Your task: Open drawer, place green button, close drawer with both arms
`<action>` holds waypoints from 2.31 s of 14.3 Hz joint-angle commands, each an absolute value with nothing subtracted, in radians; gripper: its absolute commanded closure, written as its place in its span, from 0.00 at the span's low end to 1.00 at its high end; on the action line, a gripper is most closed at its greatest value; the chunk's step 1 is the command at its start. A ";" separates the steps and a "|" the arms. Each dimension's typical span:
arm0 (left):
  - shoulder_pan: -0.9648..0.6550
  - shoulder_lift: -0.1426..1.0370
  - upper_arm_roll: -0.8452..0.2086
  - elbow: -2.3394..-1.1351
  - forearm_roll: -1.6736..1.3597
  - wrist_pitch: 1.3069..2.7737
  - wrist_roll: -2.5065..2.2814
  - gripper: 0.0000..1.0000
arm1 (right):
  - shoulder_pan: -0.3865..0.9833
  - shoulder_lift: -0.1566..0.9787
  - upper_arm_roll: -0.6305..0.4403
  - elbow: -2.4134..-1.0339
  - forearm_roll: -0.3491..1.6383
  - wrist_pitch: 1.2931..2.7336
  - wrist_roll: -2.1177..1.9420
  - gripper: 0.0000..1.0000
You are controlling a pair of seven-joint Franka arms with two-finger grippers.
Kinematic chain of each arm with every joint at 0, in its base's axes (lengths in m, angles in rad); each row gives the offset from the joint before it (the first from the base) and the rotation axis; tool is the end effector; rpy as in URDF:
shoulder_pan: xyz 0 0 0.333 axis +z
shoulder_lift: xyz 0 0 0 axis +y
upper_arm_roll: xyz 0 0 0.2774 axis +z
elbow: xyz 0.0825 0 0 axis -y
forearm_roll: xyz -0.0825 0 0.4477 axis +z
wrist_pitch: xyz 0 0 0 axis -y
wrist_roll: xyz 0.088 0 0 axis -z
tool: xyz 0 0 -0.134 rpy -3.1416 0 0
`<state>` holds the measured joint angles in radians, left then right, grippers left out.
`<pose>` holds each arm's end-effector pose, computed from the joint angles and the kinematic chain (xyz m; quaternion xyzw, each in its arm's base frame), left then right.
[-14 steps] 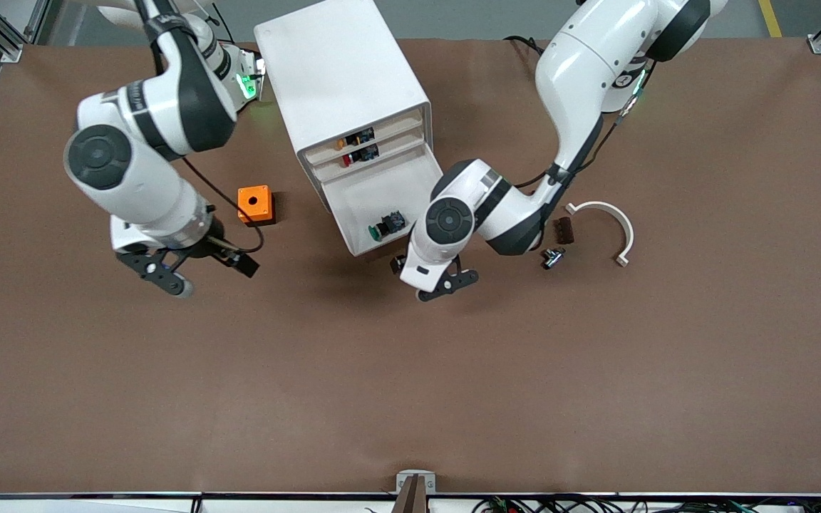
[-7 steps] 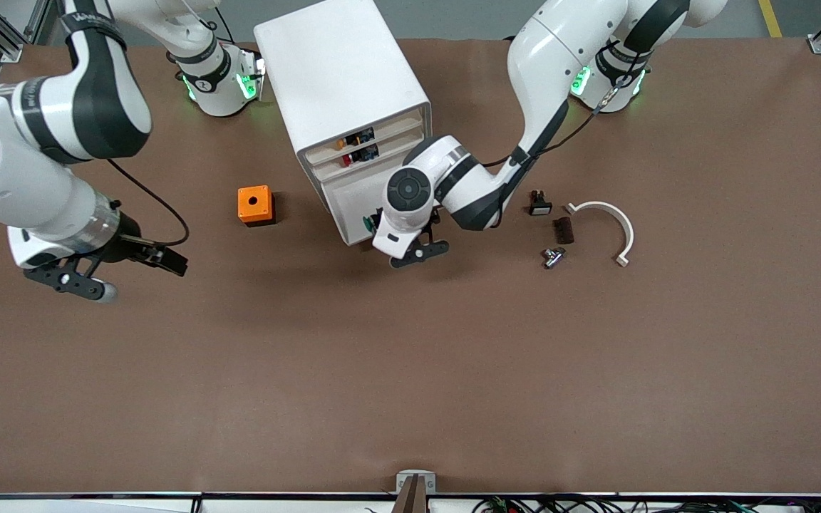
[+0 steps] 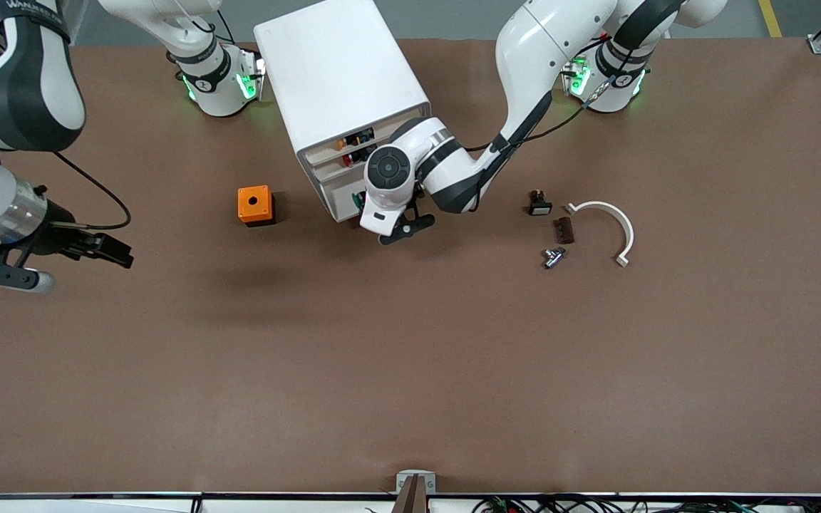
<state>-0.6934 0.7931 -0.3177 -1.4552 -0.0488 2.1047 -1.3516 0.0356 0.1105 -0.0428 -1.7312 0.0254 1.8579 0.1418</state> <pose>0.4026 -0.6105 0.1320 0.9650 0.2186 -0.1449 0.0011 0.6562 -0.0015 0.4268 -0.9969 0.0778 -0.0075 0.0104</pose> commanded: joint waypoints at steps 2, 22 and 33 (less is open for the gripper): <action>-0.690 0.770 -0.347 -1.483 -0.132 2.102 -1.413 0.00 | -0.012 0.048 -0.026 -1.766 0.035 1.841 0.072 0.00; -0.494 0.661 -0.291 -1.411 -0.134 2.041 -1.388 0.00 | -0.020 -0.058 -0.026 -1.756 -0.020 1.850 0.068 0.00; -0.083 0.307 -0.291 -1.419 -0.087 1.435 -0.627 0.00 | -0.018 -0.058 -0.025 -1.717 -0.020 1.749 0.067 0.00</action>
